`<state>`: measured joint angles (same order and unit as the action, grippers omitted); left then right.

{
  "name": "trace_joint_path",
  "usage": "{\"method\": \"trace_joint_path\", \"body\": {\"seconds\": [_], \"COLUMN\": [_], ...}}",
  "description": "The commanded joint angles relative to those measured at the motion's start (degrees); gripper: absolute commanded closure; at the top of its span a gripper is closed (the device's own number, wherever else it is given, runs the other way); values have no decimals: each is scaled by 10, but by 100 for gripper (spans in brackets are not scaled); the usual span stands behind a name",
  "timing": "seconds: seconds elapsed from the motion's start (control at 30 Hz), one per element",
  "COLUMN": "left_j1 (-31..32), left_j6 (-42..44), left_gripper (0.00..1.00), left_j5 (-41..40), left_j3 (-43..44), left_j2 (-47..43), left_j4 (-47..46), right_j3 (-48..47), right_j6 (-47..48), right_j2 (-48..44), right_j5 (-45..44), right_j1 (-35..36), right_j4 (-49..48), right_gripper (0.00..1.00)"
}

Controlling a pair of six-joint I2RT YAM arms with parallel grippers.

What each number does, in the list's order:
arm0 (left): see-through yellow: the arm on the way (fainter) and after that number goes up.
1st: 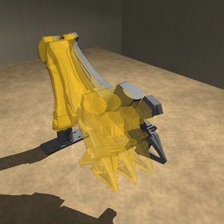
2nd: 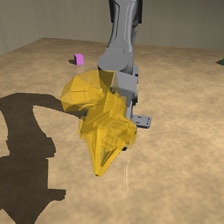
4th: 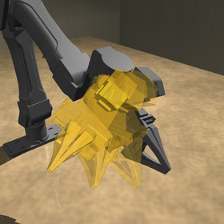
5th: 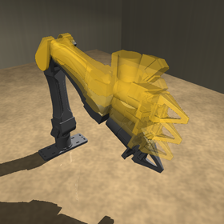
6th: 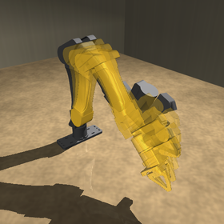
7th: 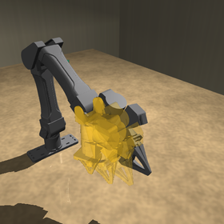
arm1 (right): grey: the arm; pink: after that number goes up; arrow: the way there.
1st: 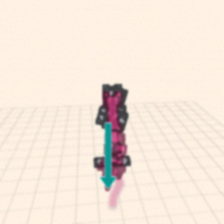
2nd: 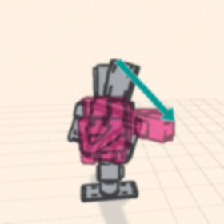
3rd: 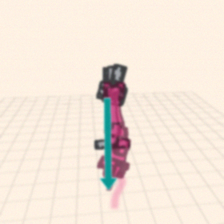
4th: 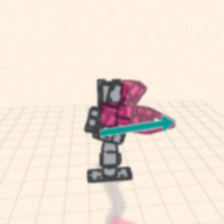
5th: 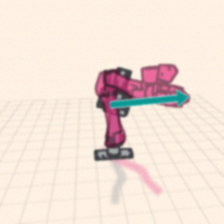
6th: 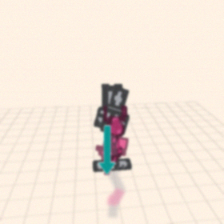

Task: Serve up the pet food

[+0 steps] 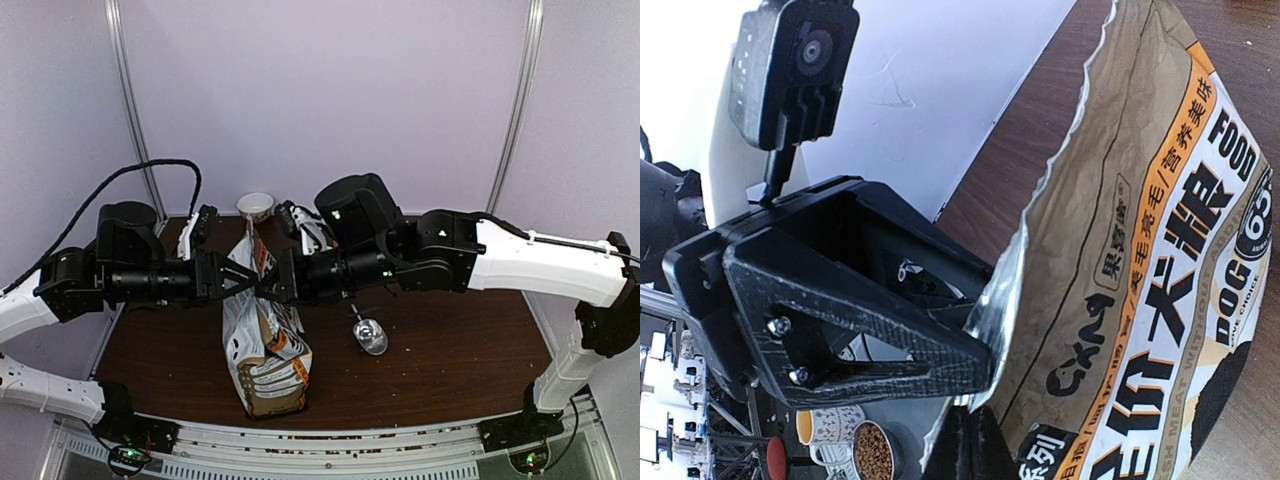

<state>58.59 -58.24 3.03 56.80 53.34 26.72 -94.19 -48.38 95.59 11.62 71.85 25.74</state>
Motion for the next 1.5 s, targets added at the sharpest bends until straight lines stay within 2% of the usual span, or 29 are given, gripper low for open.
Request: {"method": "trace_joint_path", "body": {"seconds": [0.0,0.2,0.43,0.57,0.87,1.47], "left_j1": [-1,-1,-1,-1,-1,-1], "left_j6": [4,8,2,1,-6,-13], "left_gripper": [69,86,100,100,100,100], "left_j5": [14,31,45,42,-12,-37], "left_j3": [-4,1,0,0,6,8], "left_j2": [22,37,46,48,40,37], "left_j4": [38,29,14,15,56,65], "right_j3": [-1,-2,-8,-28,-104,-144], "right_j6": [11,30,45,59,78,77], "right_j2": [3,4,12,21,59,85], "right_j5": [18,6,-9,-39,-172,-227], "right_j1": [2,7,10,15,32,34], "right_j4": [-29,-20,-3,30,177,246], "right_gripper": [100,100,100,100,100,100]}}
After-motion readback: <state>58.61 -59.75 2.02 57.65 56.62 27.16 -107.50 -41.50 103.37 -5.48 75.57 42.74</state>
